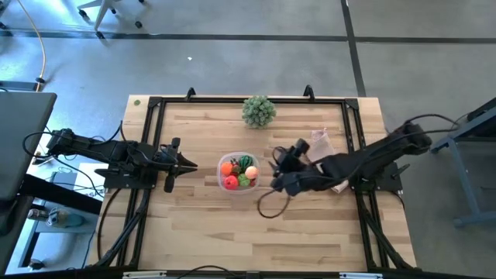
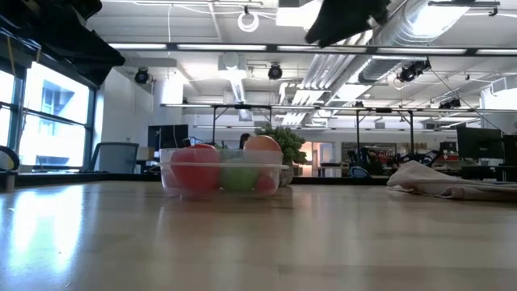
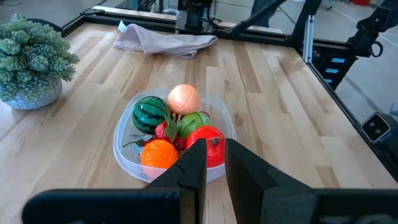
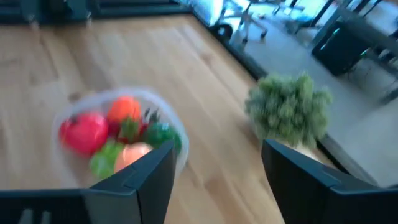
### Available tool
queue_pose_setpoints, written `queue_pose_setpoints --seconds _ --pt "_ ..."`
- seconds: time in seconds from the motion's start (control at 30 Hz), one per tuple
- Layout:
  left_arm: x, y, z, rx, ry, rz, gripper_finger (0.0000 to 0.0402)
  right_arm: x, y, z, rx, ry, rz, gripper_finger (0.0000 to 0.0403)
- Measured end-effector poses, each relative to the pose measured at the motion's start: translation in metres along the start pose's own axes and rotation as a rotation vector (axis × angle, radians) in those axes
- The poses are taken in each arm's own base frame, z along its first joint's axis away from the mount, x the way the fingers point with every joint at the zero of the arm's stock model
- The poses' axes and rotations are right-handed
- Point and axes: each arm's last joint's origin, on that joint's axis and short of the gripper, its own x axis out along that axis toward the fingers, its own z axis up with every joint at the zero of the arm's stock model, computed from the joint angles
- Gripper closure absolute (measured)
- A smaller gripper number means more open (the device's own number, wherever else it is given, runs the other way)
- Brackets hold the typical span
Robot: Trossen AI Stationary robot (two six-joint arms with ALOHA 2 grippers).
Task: Pick and placing Produce into tupperware
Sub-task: Return to Home Position
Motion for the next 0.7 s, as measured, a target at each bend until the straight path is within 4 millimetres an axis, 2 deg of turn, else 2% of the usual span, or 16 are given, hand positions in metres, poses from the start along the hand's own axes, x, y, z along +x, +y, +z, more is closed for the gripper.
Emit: queue_pose_setpoints --seconds 0.23,0.4,0.57,0.7 --pt "0.0 0.0 0.0 0.0 -0.001 0.0 0.0355 -0.036 -0.006 -0.021 -0.027 0.11 0.03 0.0212" --pt "0.0 0.0 0.0 0.0 -0.001 0.0 0.0355 -0.054 -0.007 -0.041 -0.036 0.176 -0.016 0.0292" --pt "0.0 0.0 0.0 0.0 -0.001 0.0 0.0355 -0.057 -0.018 -0.073 0.043 0.192 -0.082 0.0386" --pt "0.0 0.0 0.0 0.0 -0.001 0.0 0.0355 -0.047 -0.033 -0.102 0.164 0.197 -0.057 0.0389"
